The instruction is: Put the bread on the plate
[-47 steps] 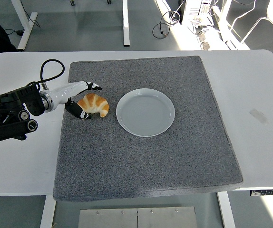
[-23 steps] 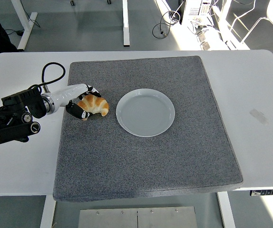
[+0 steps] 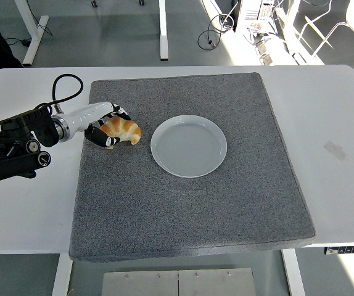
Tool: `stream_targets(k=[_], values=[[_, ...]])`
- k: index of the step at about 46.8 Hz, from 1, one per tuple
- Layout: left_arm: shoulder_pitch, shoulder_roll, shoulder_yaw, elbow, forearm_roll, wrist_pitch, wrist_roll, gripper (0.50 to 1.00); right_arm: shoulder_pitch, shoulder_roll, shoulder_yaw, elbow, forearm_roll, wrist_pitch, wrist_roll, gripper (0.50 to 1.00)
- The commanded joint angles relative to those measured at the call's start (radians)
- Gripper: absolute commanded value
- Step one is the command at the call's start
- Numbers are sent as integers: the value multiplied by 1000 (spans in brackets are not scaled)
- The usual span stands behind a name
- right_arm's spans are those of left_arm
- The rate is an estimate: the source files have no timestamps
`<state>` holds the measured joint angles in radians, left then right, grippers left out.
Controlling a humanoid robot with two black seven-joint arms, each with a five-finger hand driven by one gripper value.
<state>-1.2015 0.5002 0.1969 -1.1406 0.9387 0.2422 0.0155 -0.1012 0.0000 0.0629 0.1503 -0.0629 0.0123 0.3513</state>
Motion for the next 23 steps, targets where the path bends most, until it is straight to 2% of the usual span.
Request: stream_targets(k=[1,19,23], values=[[-27,1,-4,-1,0,-1,0,500,0,0,0,0,0,0,0,1000],[-118,-8,-5,-10,3,-3,0,500,0,0,0,0,0,0,0,1000],[-135,-31,-8,-10,3,-1,-2,500,0,0,0,0,0,0,0,1000]])
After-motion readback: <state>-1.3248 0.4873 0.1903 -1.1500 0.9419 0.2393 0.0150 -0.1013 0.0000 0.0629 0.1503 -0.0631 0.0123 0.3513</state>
